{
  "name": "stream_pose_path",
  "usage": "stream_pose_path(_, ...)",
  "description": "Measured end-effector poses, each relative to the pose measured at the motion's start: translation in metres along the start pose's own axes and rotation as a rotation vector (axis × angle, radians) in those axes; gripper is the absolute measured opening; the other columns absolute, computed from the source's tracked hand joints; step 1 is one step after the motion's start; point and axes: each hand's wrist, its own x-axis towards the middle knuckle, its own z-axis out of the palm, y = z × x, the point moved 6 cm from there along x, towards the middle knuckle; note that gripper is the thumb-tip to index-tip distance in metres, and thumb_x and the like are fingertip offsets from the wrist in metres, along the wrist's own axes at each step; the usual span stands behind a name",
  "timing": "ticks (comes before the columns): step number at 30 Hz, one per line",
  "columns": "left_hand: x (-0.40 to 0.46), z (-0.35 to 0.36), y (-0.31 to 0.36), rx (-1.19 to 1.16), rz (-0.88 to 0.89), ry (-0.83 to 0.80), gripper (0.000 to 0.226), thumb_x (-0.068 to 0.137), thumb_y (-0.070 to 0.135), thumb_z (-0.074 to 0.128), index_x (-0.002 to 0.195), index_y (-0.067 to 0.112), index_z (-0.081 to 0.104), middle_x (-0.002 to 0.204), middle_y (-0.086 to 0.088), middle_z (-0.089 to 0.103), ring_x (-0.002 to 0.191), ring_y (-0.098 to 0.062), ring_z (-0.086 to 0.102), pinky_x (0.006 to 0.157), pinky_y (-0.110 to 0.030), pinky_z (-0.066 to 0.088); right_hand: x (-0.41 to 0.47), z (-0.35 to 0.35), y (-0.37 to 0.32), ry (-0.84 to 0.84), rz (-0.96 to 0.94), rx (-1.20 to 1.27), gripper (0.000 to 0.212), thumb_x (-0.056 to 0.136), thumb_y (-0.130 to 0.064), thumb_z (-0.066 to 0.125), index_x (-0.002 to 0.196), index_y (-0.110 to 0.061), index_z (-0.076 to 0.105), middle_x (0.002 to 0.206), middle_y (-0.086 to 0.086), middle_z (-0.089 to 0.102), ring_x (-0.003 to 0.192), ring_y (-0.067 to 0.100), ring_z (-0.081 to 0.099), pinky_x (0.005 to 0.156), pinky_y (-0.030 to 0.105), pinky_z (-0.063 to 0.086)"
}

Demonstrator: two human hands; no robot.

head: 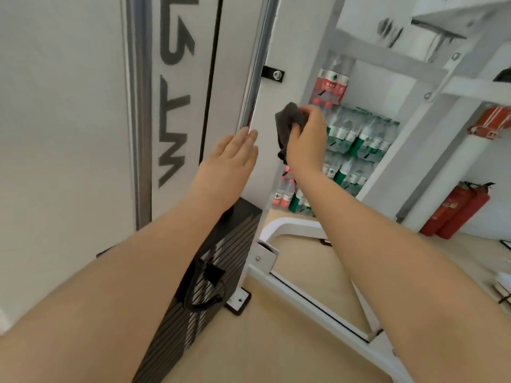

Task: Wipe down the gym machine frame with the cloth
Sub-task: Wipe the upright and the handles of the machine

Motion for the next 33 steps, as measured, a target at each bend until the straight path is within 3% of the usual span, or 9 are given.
stream_pose_path(3,0.019,0.010,-0.006,0.204,-0.020,-0.037,0.067,0.094,0.017,0.036,0.145,0.005,-0.007,0.152,-0.016,-0.019,0.138,-0.030,-0.022,0.103,-0.040,-0.020,0.035,0.012,-0.013,0.006,-0.238,-0.106,0.030,0.088,0.003,0.043,0.117,0.000,0.051,0.119,0.018,0.050,0.105,0.024,0.047,0.086,0.022,0.033)
stream_pose_path(5,0.031,0.011,-0.013,0.296,-0.064,-0.045,0.086,0.092,0.041,0.043,0.143,0.002,-0.014,0.146,-0.018,-0.031,0.127,-0.033,-0.036,0.100,-0.042,-0.023,0.052,0.026,-0.015,-0.026,-0.384,-0.235,0.032,0.085,0.006,0.043,0.115,0.002,0.054,0.117,0.021,0.052,0.106,0.033,0.048,0.088,0.034,0.037)
stream_pose_path(7,0.039,0.008,-0.021,0.292,-0.120,-0.024,0.110,0.082,0.060,0.050,0.140,0.001,-0.021,0.136,-0.018,-0.043,0.118,-0.033,-0.044,0.101,-0.042,-0.024,0.055,0.045,-0.017,-0.069,-0.565,-0.374,0.029,0.085,0.006,0.044,0.110,0.004,0.058,0.113,0.023,0.057,0.104,0.036,0.053,0.085,0.042,0.044)
stream_pose_path(10,0.044,0.010,-0.025,0.232,-0.171,-0.015,0.129,0.072,0.069,0.055,0.132,-0.001,-0.036,0.125,-0.020,-0.055,0.119,-0.032,-0.045,0.103,-0.042,-0.021,0.043,0.072,-0.003,-0.071,-0.878,-0.630,0.025,0.080,-0.004,0.051,0.099,0.003,0.067,0.100,0.018,0.067,0.093,0.033,0.065,0.077,0.043,0.054)
stream_pose_path(15,0.046,0.008,-0.024,0.196,-0.142,-0.012,0.127,0.071,0.070,0.054,0.136,0.003,-0.032,0.124,-0.022,-0.054,0.118,-0.035,-0.044,0.106,-0.047,-0.017,-0.003,0.094,0.047,-0.249,-1.061,-0.923,0.037,0.082,-0.039,0.063,0.110,-0.016,0.070,0.121,0.006,0.064,0.113,0.024,0.060,0.096,0.039,0.047)
stream_pose_path(18,0.046,0.014,-0.024,0.200,-0.124,-0.045,0.120,0.073,0.068,0.054,0.139,0.008,-0.025,0.120,-0.022,-0.058,0.114,-0.036,-0.048,0.104,-0.047,-0.020,-0.010,0.091,0.054,-0.358,-1.191,-0.897,0.031,0.079,-0.030,0.066,0.108,-0.018,0.071,0.121,0.006,0.064,0.113,0.024,0.060,0.098,0.042,0.045)
stream_pose_path(21,0.047,0.013,-0.024,0.175,-0.124,-0.071,0.119,0.074,0.064,0.058,0.139,0.007,-0.026,0.117,-0.019,-0.061,0.112,-0.034,-0.051,0.102,-0.045,-0.023,0.021,0.077,0.033,-0.266,-1.154,-0.858,0.031,0.080,-0.020,0.066,0.109,-0.013,0.069,0.122,0.010,0.063,0.114,0.027,0.059,0.099,0.046,0.042)
stream_pose_path(27,0.048,0.015,-0.026,0.186,-0.132,-0.103,0.115,0.076,0.064,0.055,0.140,0.008,-0.023,0.114,-0.020,-0.062,0.105,-0.035,-0.056,0.098,-0.046,-0.027,0.052,0.070,0.016,-0.173,-0.985,-0.902,0.040,0.091,-0.024,0.052,0.128,-0.011,0.056,0.137,0.013,0.050,0.126,0.031,0.048,0.107,0.047,0.030)
stream_pose_path(33,0.043,0.015,-0.020,0.239,-0.193,-0.058,0.107,0.080,0.058,0.056,0.143,0.012,-0.016,0.120,-0.020,-0.059,0.112,-0.036,-0.052,0.107,-0.046,-0.017,-0.023,0.105,0.073,-0.332,-0.984,-0.878,0.047,0.071,-0.022,0.077,0.116,-0.014,0.066,0.126,0.009,0.060,0.115,0.027,0.058,0.097,0.043,0.044)
